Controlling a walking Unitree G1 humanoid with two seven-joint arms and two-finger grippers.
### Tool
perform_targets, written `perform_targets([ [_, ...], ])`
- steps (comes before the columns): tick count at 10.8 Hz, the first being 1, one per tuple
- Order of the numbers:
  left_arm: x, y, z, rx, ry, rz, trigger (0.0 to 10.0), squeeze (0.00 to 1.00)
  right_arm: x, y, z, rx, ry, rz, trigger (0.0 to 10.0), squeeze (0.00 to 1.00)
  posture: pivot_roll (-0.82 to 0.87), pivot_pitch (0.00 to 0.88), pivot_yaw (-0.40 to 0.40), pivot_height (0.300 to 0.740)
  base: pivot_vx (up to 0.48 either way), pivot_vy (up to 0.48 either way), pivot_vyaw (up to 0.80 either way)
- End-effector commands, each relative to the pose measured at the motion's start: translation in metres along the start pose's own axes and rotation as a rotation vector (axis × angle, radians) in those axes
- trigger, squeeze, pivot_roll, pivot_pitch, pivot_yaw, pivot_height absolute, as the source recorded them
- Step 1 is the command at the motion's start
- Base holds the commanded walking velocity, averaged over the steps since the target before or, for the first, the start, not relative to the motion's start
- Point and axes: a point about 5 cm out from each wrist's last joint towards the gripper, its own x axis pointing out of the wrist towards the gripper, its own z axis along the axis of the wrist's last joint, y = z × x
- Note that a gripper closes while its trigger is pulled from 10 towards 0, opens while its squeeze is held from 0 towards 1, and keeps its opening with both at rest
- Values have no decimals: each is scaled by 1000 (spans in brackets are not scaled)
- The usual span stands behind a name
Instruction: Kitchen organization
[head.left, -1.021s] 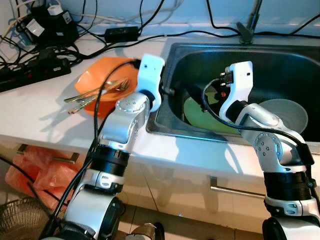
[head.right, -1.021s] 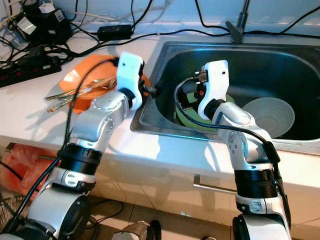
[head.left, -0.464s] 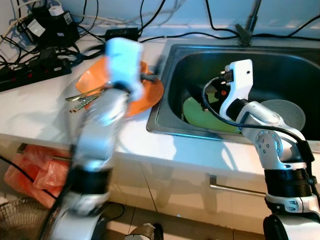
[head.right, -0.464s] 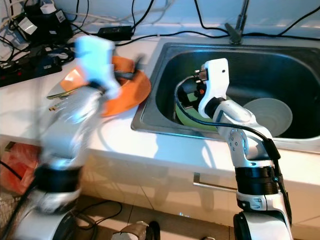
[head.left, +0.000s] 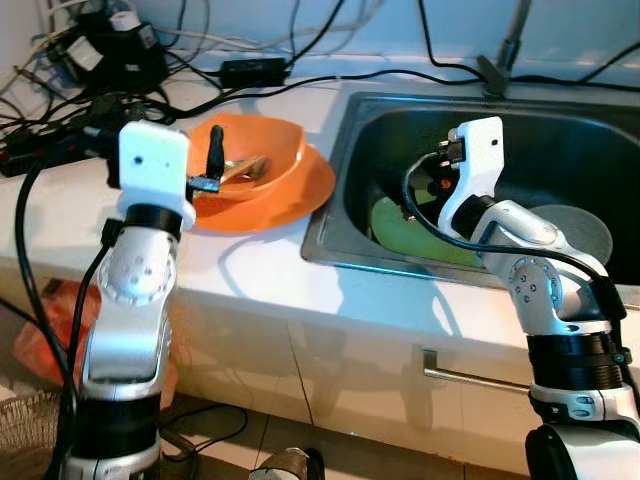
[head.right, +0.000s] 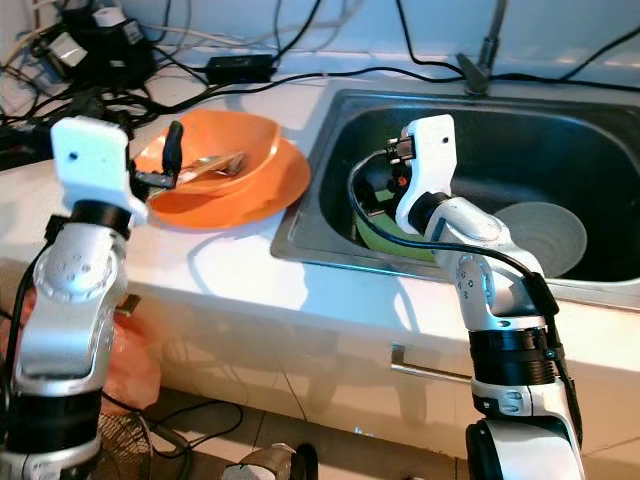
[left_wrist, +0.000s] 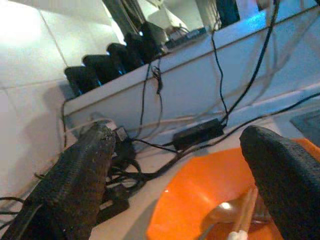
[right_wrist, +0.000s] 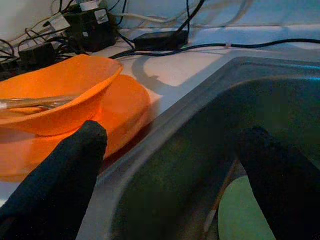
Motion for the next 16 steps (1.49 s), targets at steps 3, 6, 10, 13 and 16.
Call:
perform_targets([
  [3,-16,-3,1,22,-26,-22,10000,0,3,4,3,-17,-8,23,10000,0,162,58,87,740,0,0,0],
  [6,-34,-7,-18,44,10,-61,10000,0,3,3,3,-20,-4,24,10000,0,155,58,84,740,0,0,0],
  [10,-40,3,-50,162,257,17,10000,0,4,3,2,-19,-2,21,10000,0,165,59,85,740,0,0,0],
  [13,-43,2,-43,197,101,92,10000,0,5,4,1,-12,-3,21,10000,0,162,62,88,740,0,0,0],
  [16,-46,-3,-46,170,85,72,10000,0,4,3,1,-12,-1,12,10000,0,156,63,88,740,0,0,0],
])
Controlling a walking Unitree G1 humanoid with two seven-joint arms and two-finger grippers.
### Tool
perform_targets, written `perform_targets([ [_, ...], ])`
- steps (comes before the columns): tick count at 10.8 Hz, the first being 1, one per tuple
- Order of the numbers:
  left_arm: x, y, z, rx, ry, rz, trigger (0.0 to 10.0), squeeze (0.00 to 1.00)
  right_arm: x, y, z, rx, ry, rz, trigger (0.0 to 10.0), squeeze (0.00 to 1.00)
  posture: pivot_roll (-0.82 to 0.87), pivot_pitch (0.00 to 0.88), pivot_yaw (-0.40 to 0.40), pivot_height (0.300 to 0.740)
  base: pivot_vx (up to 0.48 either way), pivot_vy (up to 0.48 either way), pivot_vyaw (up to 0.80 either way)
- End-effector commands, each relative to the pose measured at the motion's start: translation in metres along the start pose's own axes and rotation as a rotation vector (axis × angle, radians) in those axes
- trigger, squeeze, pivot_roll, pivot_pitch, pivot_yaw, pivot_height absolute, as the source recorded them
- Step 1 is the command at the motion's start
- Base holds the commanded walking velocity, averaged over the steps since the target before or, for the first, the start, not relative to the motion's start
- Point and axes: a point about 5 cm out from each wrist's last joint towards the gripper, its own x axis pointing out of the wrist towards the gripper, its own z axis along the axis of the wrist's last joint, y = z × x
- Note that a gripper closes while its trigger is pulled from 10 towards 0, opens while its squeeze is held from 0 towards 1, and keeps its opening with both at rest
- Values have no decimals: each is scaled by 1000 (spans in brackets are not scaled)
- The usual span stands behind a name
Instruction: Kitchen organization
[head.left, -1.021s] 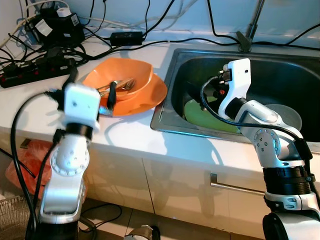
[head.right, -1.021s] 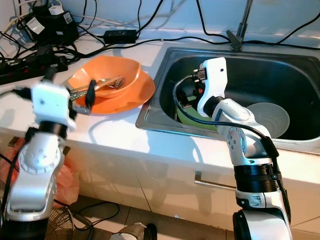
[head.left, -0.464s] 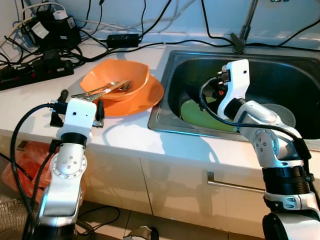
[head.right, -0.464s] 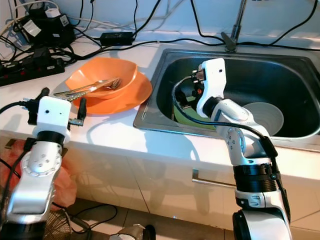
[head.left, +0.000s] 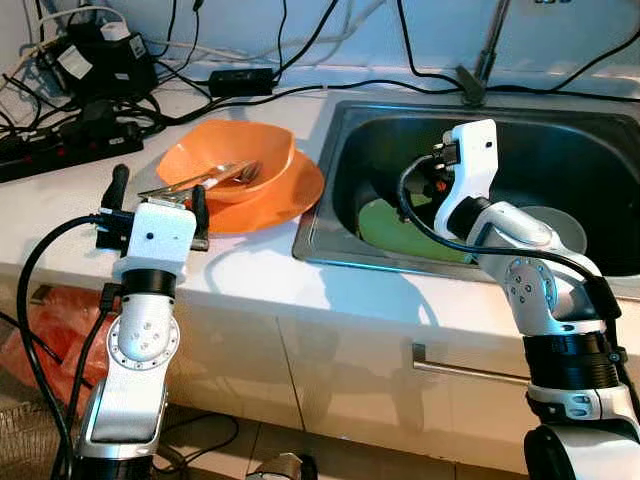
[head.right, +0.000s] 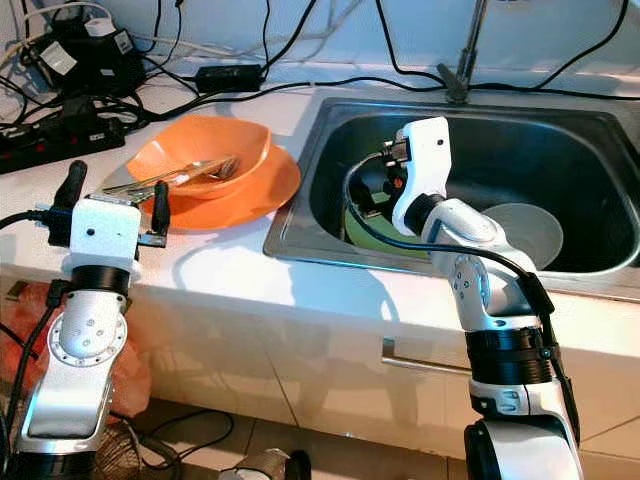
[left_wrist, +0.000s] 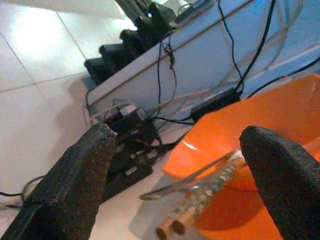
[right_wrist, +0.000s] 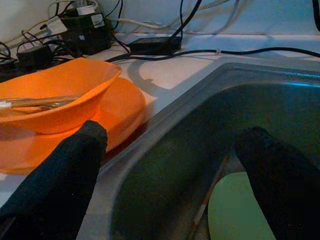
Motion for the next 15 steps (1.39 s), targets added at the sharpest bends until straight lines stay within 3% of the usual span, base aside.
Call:
perform_targets([
  [1,2,0,-5,-6,14,-18,6667,0,1,1,3,-10,-8,-1,10000,0,156,63,88,740,0,0,0],
  [2,8,-3,-9,-1,22,-29,9569,0,1,0,3,-9,-7,-4,10000,0,153,67,87,740,0,0,0],
  [5,15,-11,-15,-37,20,-20,10000,0,1,0,4,-9,-7,-5,10000,0,139,69,85,740,0,0,0],
  [7,21,-12,-12,-105,-15,-19,0,0,0,-2,4,-15,-2,-13,10000,0,128,71,81,740,0,0,0],
  [11,34,-10,-25,-205,16,-33,0,0,0,-2,5,-16,-2,-17,10000,0,123,72,84,740,0,0,0],
  [14,35,-9,-34,-229,-9,-50,0,0,0,-3,5,-16,-4,-19,10000,0,123,72,86,740,0,0,0],
  [15,34,-12,-39,-75,32,-30,0,0,0,-3,5,-16,-4,-19,10000,0,122,72,85,740,0,0,0],
])
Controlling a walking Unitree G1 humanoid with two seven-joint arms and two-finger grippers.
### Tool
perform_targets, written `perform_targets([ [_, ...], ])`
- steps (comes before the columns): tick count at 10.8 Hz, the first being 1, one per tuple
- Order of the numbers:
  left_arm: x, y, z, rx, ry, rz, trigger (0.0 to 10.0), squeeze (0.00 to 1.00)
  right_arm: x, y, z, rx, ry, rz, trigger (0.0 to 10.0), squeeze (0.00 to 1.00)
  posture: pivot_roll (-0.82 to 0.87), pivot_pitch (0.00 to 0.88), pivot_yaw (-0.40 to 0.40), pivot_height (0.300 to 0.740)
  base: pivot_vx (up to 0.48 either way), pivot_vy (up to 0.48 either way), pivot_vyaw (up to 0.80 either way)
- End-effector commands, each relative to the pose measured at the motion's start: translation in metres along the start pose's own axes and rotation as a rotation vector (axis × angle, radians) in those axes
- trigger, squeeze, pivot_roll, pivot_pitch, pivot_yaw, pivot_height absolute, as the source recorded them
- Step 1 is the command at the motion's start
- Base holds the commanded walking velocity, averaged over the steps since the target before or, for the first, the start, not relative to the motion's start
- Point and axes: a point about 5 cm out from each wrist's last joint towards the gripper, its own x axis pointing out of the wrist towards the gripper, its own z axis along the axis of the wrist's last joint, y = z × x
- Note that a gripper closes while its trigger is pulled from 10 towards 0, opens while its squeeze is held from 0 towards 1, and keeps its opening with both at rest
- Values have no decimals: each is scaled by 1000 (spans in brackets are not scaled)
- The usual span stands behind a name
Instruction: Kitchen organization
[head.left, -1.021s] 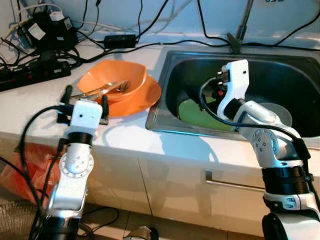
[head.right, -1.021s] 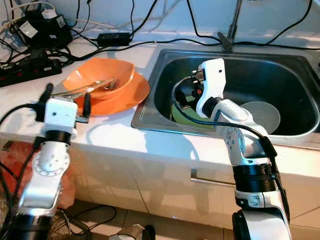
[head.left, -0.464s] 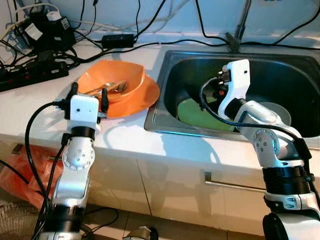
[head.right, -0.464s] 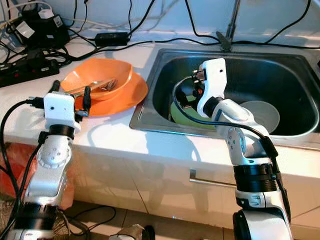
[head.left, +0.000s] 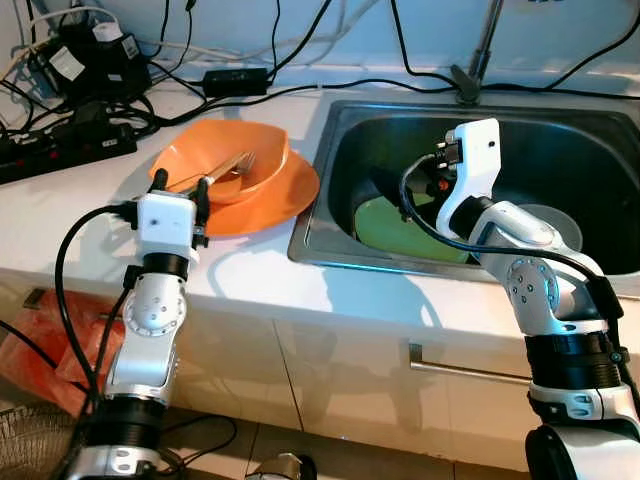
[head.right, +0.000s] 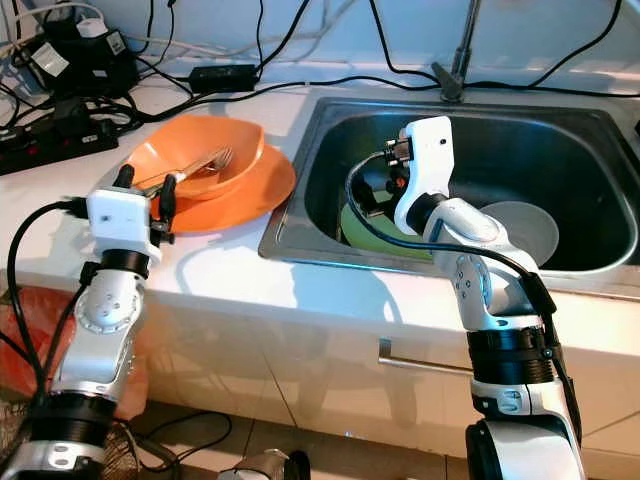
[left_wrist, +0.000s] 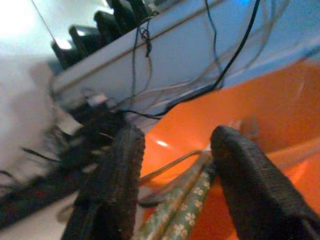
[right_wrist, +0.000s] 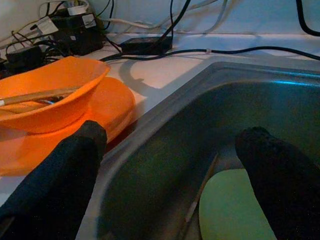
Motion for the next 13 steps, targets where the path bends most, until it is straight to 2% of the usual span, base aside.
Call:
perform_targets([
  [1,1,0,-4,-9,11,-3,0,0,0,0,5,-13,-5,-5,10000,0,121,72,86,740,0,0,0],
  [2,2,1,-1,-135,-49,-24,0,0,0,-1,4,-14,-4,-7,10000,0,120,73,87,740,0,0,0],
  [3,1,-5,1,-134,-43,-33,0,0,0,-1,4,-14,-4,-7,10000,0,120,73,88,740,0,0,0],
  [4,-6,-32,21,-145,-47,-46,0,0,0,-1,4,-13,-4,-6,10000,0,120,73,88,740,0,0,0],
  [5,4,-5,9,-119,-34,-34,0,0,-1,0,5,-14,-2,9,10000,0,122,71,89,740,0,0,0],
  [6,6,4,3,-91,-40,-32,0,0,-2,1,5,-16,2,30,10000,0,122,70,89,740,0,0,0],
  [8,7,-2,15,-99,-60,-21,0,0,-12,7,7,-43,36,181,10000,0,120,67,89,740,0,0,0],
  [10,10,1,19,-117,-67,-25,0,0,-25,17,4,-69,73,351,10000,0,116,67,87,740,0,0,0],
  [13,11,4,21,-120,-70,-32,0,0,-32,23,3,-75,88,435,10000,0,119,66,89,740,0,0,0],
])
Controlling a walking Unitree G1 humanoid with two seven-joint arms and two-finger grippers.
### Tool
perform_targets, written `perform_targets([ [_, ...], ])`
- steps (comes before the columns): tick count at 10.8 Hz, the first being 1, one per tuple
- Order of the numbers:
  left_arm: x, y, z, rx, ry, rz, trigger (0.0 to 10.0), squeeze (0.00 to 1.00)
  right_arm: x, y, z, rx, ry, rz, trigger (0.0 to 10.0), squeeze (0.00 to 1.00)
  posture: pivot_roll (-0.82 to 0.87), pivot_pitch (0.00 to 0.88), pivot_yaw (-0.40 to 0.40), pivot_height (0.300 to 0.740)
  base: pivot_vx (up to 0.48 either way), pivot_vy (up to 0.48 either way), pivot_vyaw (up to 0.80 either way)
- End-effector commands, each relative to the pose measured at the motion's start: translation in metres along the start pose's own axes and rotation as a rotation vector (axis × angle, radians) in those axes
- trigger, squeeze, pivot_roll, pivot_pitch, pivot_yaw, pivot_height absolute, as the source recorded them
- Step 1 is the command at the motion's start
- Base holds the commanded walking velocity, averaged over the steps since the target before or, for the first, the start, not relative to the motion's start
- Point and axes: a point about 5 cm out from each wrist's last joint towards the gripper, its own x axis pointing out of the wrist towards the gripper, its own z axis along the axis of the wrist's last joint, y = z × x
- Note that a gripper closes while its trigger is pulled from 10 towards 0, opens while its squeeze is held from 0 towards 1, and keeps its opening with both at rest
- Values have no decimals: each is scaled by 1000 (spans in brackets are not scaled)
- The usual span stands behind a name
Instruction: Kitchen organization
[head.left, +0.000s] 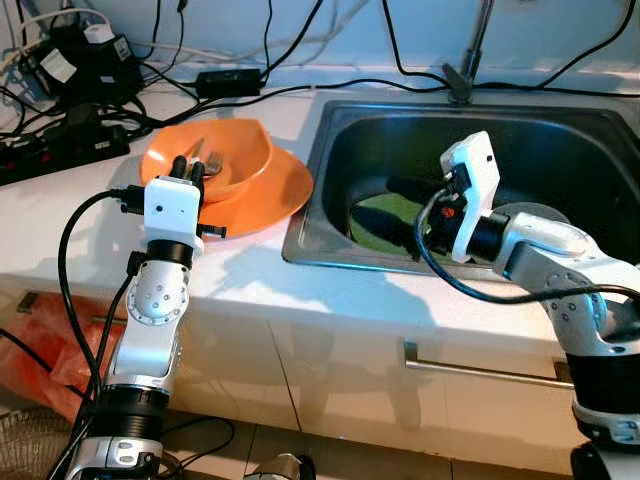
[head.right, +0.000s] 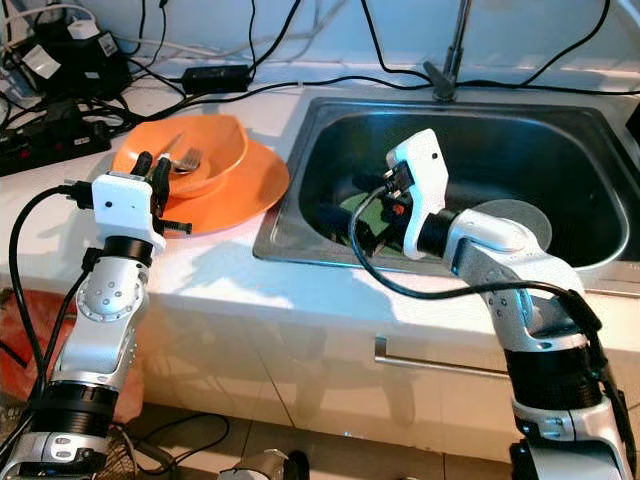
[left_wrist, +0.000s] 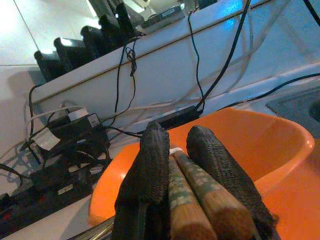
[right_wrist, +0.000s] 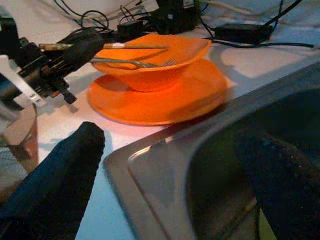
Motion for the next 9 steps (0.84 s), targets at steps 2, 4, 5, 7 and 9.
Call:
perform_targets([
  [2,5,2,11,0,-36,-16,0,0,-1,9,-3,-8,16,61,10000,0,119,68,92,740,0,0,0],
  [4,13,-8,31,-50,-99,-87,0,0,-2,8,-4,-8,24,54,10000,0,118,69,92,740,0,0,0],
  [5,16,-12,44,-65,-147,-127,0,0,-3,7,-4,-7,23,44,10000,0,122,71,91,740,0,0,0],
  [7,21,-27,74,-101,-249,-223,0,0,1,-5,-1,52,-24,-61,10000,0,123,73,93,740,0,0,0],
  [9,29,-48,92,-345,-234,-338,0,0,3,-28,1,176,-90,-255,10000,0,119,76,92,740,0,0,0],
])
